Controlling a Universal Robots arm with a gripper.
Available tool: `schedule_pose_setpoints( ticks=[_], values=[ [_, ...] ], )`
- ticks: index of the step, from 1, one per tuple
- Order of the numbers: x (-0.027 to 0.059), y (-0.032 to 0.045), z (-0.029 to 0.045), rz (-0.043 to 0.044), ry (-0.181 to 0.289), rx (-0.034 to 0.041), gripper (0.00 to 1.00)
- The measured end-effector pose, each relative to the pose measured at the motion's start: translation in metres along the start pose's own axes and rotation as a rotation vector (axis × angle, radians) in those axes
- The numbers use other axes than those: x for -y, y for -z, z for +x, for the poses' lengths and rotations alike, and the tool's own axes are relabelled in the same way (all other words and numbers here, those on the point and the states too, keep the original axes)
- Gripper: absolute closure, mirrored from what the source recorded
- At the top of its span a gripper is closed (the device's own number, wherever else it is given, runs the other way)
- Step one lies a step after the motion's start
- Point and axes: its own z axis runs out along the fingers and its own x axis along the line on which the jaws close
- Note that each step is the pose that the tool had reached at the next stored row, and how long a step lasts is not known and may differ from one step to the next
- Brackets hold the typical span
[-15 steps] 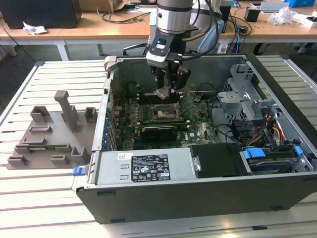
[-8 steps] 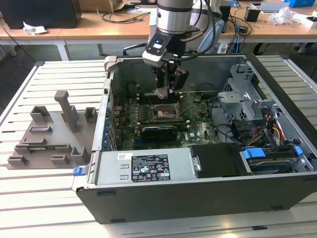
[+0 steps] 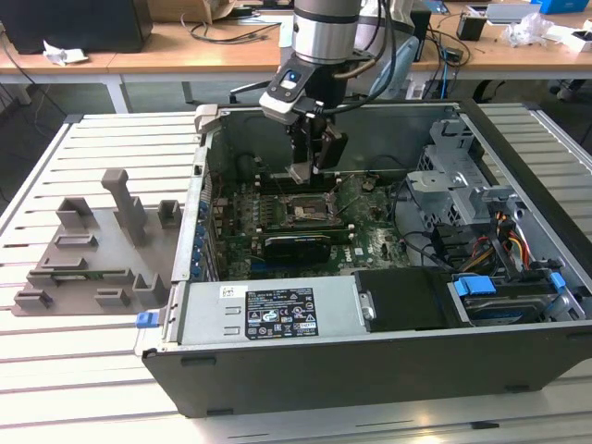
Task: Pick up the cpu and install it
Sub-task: 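Place the cpu into insertion slot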
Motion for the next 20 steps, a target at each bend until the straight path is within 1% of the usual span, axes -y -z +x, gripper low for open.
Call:
schedule_pose_setpoints(
  ticks=[10,18,20],
  values=[
    [-0.0001,-0.0006,0.0000,0.0051,-0.101,-0.0098,0.45],
    [-0.0001,-0.0009,0.0000,0.0087,-0.167,-0.0150,0.45],
    [-0.0001,-0.0011,0.0001,0.0107,-0.200,-0.0171,0.45]
  ],
)
